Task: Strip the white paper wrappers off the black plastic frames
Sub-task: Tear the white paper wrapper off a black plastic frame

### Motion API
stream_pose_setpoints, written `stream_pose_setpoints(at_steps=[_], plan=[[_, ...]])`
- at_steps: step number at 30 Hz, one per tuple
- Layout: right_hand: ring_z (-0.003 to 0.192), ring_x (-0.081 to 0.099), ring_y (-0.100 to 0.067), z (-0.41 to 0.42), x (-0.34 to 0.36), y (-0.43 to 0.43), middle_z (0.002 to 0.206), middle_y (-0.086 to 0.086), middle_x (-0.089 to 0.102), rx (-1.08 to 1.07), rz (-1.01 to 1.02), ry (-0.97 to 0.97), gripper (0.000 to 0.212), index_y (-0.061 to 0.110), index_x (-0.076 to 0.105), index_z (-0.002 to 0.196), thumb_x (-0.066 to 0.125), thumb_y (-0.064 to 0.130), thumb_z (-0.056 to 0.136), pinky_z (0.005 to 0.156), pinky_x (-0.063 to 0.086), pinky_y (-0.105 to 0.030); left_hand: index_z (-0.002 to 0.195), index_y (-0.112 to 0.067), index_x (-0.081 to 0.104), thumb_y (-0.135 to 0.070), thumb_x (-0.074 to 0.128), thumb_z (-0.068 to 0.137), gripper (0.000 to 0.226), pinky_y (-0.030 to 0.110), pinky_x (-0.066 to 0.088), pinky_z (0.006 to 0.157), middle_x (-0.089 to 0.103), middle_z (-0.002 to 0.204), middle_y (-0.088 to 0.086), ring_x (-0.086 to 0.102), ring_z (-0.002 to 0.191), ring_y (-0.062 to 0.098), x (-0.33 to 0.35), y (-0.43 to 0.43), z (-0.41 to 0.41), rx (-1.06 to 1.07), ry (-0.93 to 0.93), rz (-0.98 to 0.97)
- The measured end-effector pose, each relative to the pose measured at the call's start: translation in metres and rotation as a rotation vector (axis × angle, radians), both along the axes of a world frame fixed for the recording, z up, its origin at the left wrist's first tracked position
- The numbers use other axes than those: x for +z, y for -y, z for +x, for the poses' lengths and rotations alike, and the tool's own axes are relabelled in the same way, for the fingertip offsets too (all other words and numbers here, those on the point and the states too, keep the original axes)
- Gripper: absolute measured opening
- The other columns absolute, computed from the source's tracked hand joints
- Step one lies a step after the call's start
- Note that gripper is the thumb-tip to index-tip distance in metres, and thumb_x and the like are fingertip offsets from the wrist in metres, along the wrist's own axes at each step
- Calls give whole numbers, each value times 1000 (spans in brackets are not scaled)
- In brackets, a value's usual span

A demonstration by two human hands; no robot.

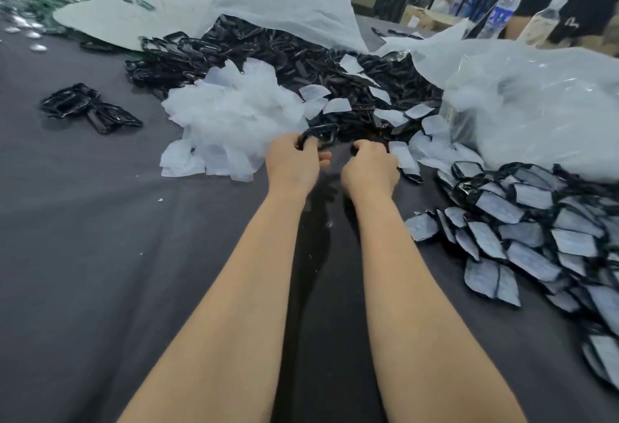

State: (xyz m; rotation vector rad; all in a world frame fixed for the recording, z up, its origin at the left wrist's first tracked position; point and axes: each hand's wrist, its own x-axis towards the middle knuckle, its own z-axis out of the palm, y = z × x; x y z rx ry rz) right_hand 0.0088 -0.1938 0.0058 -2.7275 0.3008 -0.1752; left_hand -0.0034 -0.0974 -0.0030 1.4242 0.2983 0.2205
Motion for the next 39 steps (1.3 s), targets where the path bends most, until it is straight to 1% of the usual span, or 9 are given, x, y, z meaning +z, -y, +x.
stream_pose_setpoints(at_steps=[5,9,11,13,16,20,33,36,39], plan=[[127,38,-32,6,-1,1,137,-13,43,-66,-18,21,32,14,53,128,48,18,96,102,34,-39,107,-3,50,1,44,97,13,11,49,52,61,82,7,64,50,1,0,1,-2,2,2,-78],[122,42,-32,5,2,4,133,-15,43,-91,71,25,30,12,53,123,53,15,94,100,36,-39,106,-8,48,-3,40,99,12,12,50,51,60,80,6,63,48,1,6,-4,-7,12,4,-121],[109,50,-26,2,2,4,122,-11,54,-41,162,86,23,11,54,115,53,12,92,88,41,-34,103,-11,48,-3,38,99,13,12,51,52,60,78,5,63,47,2,7,-7,-10,24,16,-121],[92,55,-18,-4,0,1,107,-7,63,18,364,188,14,10,57,105,56,10,92,77,41,-26,105,-12,49,-3,38,99,15,14,52,53,61,79,4,63,51,3,6,-12,-13,44,29,-101],[63,61,-6,-14,2,-6,82,-2,63,32,975,234,9,13,60,92,57,4,91,67,51,-22,102,-15,48,-3,39,98,16,18,53,57,63,79,2,64,56,7,4,-20,-19,89,50,-68],[60,63,-2,-20,-1,-13,78,-2,61,127,1354,176,21,12,64,94,51,-5,93,62,52,-14,87,-21,43,-4,40,98,21,19,53,56,65,80,3,63,51,4,2,-27,-27,115,81,-81],[62,67,-4,-20,-8,-18,76,-2,65,156,1350,240,20,13,60,86,53,-4,93,63,54,-16,104,-14,46,-5,39,99,12,18,54,60,66,83,0,65,55,3,3,-25,-24,94,93,-81],[63,67,-5,-21,-7,-20,78,-3,65,169,1256,271,18,13,62,89,54,-2,92,63,53,-18,96,-18,48,-7,41,99,14,23,55,66,67,89,2,68,63,7,2,-24,-24,82,108,-49],[81,68,-22,-21,-8,-23,89,-10,67,174,1017,344,11,13,62,92,61,3,89,79,56,-35,93,-17,51,-9,49,97,9,26,57,70,67,93,6,70,70,12,0,-22,-25,54,130,-15]])
